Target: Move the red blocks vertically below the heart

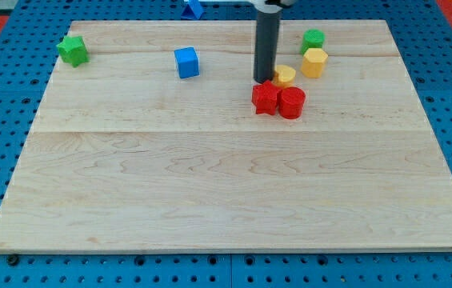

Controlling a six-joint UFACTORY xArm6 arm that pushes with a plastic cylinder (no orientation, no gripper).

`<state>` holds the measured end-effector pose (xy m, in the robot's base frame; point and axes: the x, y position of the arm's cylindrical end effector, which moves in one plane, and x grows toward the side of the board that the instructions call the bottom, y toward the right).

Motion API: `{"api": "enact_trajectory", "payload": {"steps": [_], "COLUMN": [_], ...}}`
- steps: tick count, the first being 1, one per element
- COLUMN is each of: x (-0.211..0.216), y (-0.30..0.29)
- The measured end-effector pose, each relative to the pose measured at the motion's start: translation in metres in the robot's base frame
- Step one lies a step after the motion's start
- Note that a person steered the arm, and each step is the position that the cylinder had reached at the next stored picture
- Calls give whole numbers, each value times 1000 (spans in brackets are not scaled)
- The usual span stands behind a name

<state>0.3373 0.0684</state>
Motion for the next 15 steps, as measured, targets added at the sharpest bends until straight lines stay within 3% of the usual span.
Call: {"api": "enact_trajectory", "payload": {"steps": [3,7,9,10,12,13,14,15], "x": [0,68,64,69,55,77,67,90], "y": [51,-24,22,10,-89,-73,-133,-95]}}
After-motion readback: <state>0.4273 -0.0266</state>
